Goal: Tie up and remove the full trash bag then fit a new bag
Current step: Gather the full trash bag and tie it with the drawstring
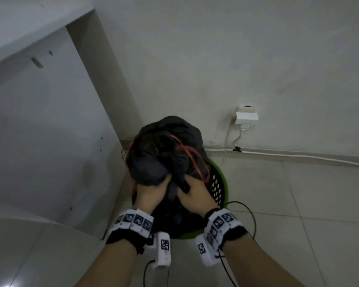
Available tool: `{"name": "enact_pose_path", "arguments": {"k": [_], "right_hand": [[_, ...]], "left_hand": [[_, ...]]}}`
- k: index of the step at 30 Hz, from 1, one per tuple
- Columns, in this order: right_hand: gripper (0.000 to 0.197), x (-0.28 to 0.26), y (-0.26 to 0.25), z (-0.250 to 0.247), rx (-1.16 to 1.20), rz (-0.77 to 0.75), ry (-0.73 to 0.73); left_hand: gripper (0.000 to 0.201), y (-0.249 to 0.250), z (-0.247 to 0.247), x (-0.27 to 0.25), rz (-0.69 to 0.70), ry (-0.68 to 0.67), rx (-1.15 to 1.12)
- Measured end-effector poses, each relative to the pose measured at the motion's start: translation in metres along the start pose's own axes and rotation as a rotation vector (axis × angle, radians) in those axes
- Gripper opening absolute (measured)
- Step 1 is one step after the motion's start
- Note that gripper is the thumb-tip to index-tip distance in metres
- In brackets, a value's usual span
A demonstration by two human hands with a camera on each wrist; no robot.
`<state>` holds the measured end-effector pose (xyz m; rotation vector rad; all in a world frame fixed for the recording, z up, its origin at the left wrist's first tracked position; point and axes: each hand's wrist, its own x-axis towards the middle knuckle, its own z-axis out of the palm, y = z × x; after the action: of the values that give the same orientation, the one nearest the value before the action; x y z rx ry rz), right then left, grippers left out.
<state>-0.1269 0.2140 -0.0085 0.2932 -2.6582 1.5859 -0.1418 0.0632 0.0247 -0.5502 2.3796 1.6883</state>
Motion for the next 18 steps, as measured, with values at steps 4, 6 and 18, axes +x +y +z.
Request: {"name": "enact_pose_path", "arguments": {"k": [4, 6, 18], "right_hand": [[0.099, -0.009, 0.024, -0.033, 0.025, 0.127, 0.102], [0.141, -0.004, 0.03, -0.03, 0.022, 0.242, -0.062], [0.109, 0.022, 0.028, -0.013, -0.324, 0.177, -0.055]], "left_hand": [[0.088, 0.005, -0.025, 0.017, 0.037, 0.042, -0.065], [0.11, -0.001, -0.028, 0.025, -0.083, 0.043, -0.159], [0.073, 0.002, -0.029, 0.007, -0.167, 0.063, -0.19]]}}
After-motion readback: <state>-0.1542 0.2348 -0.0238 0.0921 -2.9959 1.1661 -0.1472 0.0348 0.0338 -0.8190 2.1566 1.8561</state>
